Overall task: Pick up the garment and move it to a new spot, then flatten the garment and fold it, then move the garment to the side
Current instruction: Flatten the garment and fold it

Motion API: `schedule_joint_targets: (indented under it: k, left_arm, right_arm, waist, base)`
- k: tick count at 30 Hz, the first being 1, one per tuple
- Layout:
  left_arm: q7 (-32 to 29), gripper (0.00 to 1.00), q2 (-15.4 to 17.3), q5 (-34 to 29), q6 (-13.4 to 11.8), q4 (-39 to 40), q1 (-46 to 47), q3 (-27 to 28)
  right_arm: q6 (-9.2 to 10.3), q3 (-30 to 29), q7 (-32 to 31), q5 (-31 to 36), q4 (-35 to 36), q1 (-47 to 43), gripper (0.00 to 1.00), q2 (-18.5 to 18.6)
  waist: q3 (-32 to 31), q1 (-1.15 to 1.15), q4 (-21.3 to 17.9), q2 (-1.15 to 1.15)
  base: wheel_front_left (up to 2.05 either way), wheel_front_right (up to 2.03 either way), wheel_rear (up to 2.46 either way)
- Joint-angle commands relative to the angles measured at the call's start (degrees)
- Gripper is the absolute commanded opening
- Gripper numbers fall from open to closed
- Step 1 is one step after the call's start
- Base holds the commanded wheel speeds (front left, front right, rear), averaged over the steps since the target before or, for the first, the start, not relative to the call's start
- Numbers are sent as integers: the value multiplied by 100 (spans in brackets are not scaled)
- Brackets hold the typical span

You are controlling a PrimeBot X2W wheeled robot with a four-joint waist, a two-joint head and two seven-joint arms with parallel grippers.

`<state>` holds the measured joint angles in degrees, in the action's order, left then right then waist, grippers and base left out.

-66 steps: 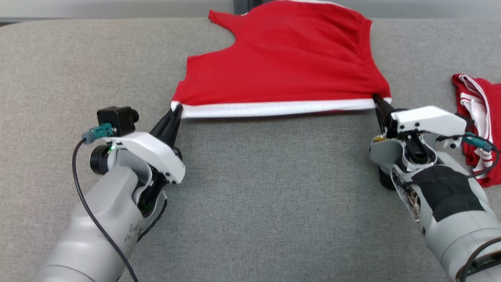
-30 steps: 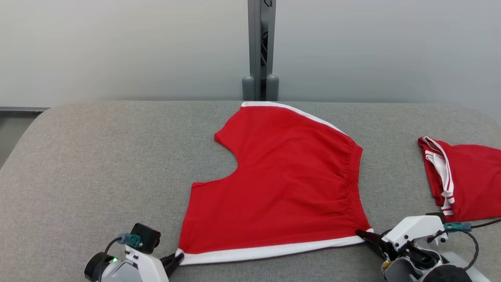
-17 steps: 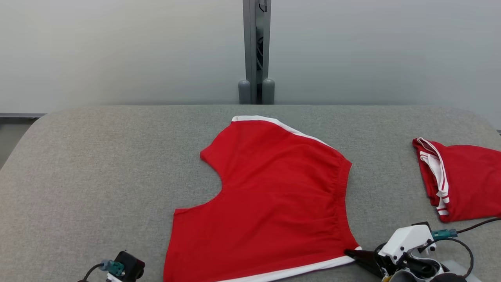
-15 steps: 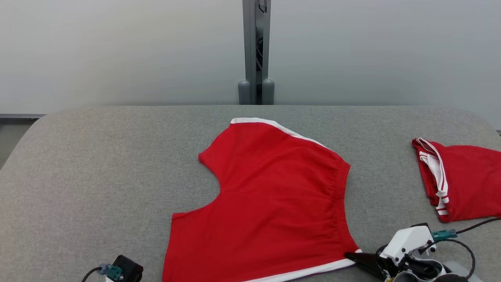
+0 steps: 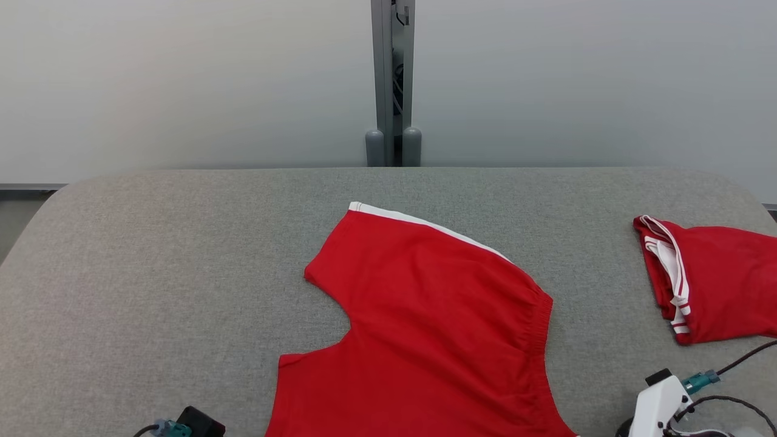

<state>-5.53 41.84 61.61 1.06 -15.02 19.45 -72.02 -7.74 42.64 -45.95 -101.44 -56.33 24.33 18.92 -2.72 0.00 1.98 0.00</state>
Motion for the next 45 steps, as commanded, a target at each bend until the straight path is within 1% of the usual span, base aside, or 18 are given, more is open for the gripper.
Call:
schedule_joint_targets:
  k: [1, 5, 11, 16, 21, 25, 28, 31, 35, 40, 42, 44, 45]
  left_arm:
    - [-26, 0, 115, 53, -111, -16, -49, 29]
    - [-35, 0, 120, 69, -140, 11, -78, 28]
    - [105, 0, 138, 130, -228, 109, -105, 156]
    - [214, 0, 271, 131, -409, 264, 53, 325]
    - [304, 0, 427, 114, -659, 470, 270, 571]
    - [277, 0, 519, 86, -784, 598, 518, 729]
    - [240, 0, 548, 127, -844, 591, 677, 842]
    - [213, 0, 541, 171, -884, 529, 821, 939]
    - [218, 0, 539, 185, -914, 372, 1014, 1072]
    - [284, 0, 474, 114, -940, 61, 1289, 1190]
    - [287, 0, 406, 72, -924, -89, 1407, 1210]
    - [296, 0, 338, 42, -900, -253, 1525, 1236]
    - [300, 0, 308, 24, -892, -334, 1586, 1251]
  right_arm:
    - [45, -15, 62, -47, 73, -192, 0, 325]
    - [45, -93, 257, -179, 165, -270, 0, 400]
    - [31, -184, 574, -590, 452, -398, 0, 281]
    - [25, -126, 926, -915, 855, -507, 0, 179]
    - [25, 32, 1537, -1307, 1123, -483, 0, 45]
    - [24, 424, 2019, -1593, 1283, -227, 0, -106]
    - [25, 782, 2418, -1799, 1525, -19, 0, -113]
    - [24, 1149, 2835, -2121, 1870, 261, 0, -30]
    - [24, 1732, 3552, -2751, 2402, 646, 0, 219]
    - [24, 2698, 4665, -3730, 3197, 1351, 0, 638]
    - [23, 2944, 5107, -4116, 3517, 1672, 0, 810]
    - [23, 3053, 5484, -4483, 3769, 1889, 0, 911]
    - [23, 3071, 5592, -4538, 3850, 1964, 0, 954]
  waist:
    - [-21, 0, 4, 0]
    - [-49, 0, 19, 0]
    - [-96, 0, 60, 0]
    - [-138, 0, 52, 0]
    - [-149, 0, -33, 0]
    - [-83, 0, -179, 0]
    - [-16, 0, -342, 0]
    - [55, 0, -537, 0]
    - [128, 0, -786, 0]
    - [222, 0, -1013, 0]
    - [270, 0, -1086, 0]
    - [339, 0, -1151, 0]
    - [385, 0, -1180, 0]
  base:
    - [0, 0, 0]
    - [0, 0, 0]
    - [0, 0, 0]
    - [0, 0, 0]
    - [0, 0, 0]
    - [0, 0, 0]
    - [0, 0, 0]
    - [0, 0, 0]
    - [0, 0, 0]
    - [0, 0, 0]
    - [0, 0, 0]
    - [0, 0, 0]
    - [0, 0, 0]
